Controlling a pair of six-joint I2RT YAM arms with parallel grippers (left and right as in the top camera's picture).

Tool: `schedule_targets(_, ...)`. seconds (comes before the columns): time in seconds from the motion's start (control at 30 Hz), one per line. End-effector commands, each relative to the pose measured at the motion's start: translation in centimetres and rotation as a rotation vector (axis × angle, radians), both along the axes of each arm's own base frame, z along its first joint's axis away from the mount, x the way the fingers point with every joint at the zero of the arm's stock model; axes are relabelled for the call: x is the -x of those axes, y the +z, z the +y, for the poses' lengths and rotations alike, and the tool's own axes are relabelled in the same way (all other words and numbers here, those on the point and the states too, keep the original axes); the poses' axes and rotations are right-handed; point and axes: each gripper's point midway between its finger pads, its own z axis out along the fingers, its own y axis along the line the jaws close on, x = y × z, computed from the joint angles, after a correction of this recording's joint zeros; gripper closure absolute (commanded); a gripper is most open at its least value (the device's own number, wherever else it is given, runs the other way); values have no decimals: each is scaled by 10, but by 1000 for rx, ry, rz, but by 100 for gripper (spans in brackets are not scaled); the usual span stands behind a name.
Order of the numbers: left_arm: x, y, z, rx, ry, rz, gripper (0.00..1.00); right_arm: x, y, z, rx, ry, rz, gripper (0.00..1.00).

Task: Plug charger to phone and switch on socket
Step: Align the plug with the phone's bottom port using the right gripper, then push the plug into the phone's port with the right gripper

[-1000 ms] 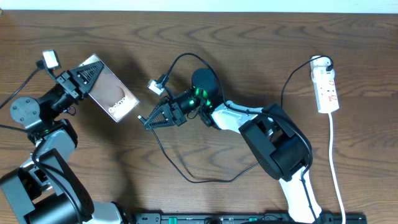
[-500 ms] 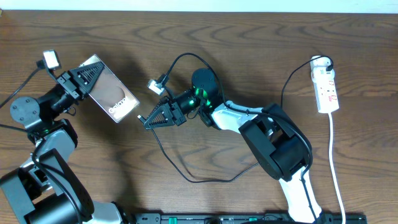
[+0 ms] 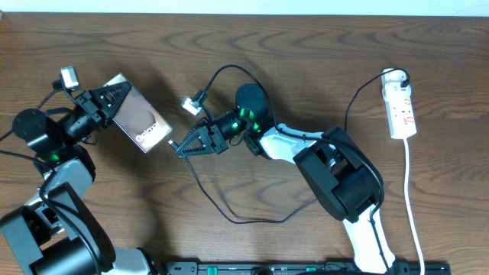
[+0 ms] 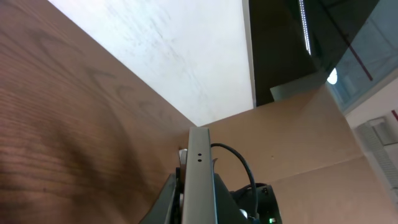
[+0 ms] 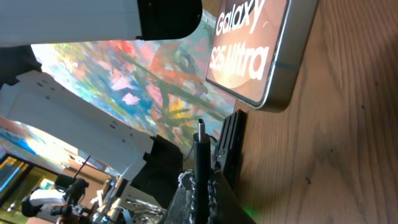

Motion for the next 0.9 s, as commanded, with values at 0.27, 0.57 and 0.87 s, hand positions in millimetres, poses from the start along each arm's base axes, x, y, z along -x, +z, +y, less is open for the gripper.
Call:
schedule_targets(0.27,-2,11,1,-12,8,-25,93,-6,5,9,36,-59,70,99)
schedule_targets(0.57,-2,11,1,2,13,-12,93,9,4,16,20,-20,38,99)
schedule_targets(0.87,0,10,-1,1,-7,-11,93,12,4,19,20,-15,39,99)
